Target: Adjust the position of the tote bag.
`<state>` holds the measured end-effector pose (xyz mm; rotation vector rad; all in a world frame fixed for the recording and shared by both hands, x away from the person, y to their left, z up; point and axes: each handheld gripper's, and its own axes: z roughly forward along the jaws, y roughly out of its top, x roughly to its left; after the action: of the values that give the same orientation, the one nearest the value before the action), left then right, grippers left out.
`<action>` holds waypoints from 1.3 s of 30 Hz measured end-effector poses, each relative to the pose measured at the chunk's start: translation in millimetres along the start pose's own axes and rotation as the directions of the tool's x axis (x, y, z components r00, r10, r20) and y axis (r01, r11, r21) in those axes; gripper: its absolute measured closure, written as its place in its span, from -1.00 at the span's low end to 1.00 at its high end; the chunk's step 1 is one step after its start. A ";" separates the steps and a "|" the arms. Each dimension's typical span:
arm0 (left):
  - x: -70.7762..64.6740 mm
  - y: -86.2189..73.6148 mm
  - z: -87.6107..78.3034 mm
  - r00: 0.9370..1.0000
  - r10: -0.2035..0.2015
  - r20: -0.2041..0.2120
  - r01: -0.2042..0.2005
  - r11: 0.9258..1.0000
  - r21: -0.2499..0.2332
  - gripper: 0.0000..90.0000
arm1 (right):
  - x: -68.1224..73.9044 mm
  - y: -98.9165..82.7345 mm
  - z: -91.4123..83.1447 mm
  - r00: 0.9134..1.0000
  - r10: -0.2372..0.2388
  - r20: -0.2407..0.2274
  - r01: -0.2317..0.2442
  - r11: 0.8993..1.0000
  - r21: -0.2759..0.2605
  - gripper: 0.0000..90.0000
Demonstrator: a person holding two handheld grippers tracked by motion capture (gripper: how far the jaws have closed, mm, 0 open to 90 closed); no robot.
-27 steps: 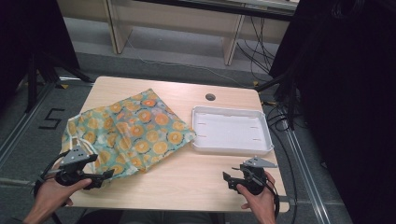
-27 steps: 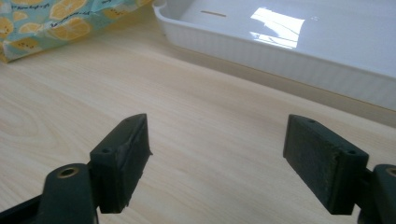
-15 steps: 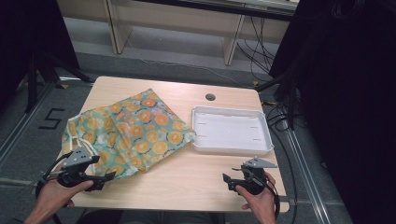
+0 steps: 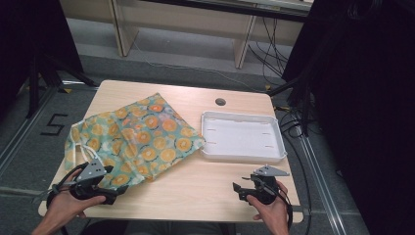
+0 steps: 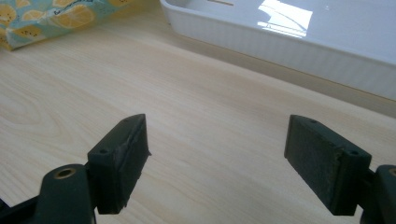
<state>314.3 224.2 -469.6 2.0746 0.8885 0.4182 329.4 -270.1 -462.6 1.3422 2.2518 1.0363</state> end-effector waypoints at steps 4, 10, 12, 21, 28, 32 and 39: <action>-2.1 1.5 5.2 0.999 0.044 0.010 -0.044 0.999 0.023 -0.57 | 2.0 0.4 -0.2 0.999 0.040 -0.009 -0.040 0.999 0.024 -0.50; -0.5 -1.1 16.8 0.991 0.124 0.045 -0.130 0.975 0.183 0.38 | 3.4 0.4 0.7 0.999 0.044 -0.016 -0.043 0.998 0.038 -0.44; -1.5 -4.0 22.4 0.993 0.097 0.070 -0.111 0.968 0.225 0.82 | 2.8 0.4 1.7 0.999 0.045 -0.016 -0.044 0.998 0.050 -0.43; -38.1 14.4 40.0 0.983 0.118 0.143 -0.149 0.961 0.232 0.98 | 5.8 1.2 7.0 0.999 0.014 -0.049 -0.012 0.998 0.056 -0.40; -64.7 31.3 68.8 0.974 0.136 0.181 -0.177 0.955 0.236 0.97 | 7.2 2.1 5.0 0.998 0.045 -0.044 -0.042 0.997 0.068 -0.40; -86.7 52.8 92.3 0.964 0.153 0.217 -0.201 0.955 0.218 0.96 | 7.4 2.1 6.2 0.998 0.040 -0.043 -0.037 0.997 0.074 -0.40; -97.3 72.4 119.8 0.954 0.169 0.247 -0.228 0.945 0.236 0.95 | 4.7 2.4 7.8 0.998 0.027 -0.052 -0.024 0.998 0.055 -0.38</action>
<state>346.4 57.3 -483.2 2.4119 0.6265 0.1713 333.1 -262.1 -465.9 1.3847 2.3226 1.0384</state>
